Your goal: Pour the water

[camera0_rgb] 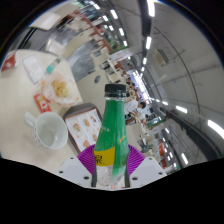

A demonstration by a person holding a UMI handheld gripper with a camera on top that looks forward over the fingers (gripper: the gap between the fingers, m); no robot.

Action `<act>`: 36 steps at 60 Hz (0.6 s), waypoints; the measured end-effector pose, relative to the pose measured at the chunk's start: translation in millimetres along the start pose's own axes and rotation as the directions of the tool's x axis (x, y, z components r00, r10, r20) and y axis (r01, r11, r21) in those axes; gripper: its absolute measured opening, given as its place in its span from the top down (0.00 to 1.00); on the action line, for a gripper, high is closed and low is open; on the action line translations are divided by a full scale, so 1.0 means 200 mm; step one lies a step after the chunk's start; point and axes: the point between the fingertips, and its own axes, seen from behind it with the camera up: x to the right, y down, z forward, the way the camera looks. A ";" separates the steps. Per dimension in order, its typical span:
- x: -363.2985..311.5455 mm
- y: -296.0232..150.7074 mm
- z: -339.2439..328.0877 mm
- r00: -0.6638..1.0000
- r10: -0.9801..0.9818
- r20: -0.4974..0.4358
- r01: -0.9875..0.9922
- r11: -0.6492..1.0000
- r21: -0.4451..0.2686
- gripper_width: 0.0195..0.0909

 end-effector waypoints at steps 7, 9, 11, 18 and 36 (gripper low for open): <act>-0.05 -0.02 -0.02 0.899 0.431 0.077 -0.437 0.893 0.102 0.75; -0.09 -0.01 -0.01 0.848 0.517 0.117 -0.529 0.842 0.110 0.75; -0.12 0.02 0.01 0.792 0.592 0.147 -0.608 0.786 0.115 0.75; -0.23 0.16 0.12 0.626 0.749 0.217 -0.777 0.622 0.097 0.75; -0.37 0.24 0.15 0.538 0.780 0.321 -0.842 0.514 0.161 0.75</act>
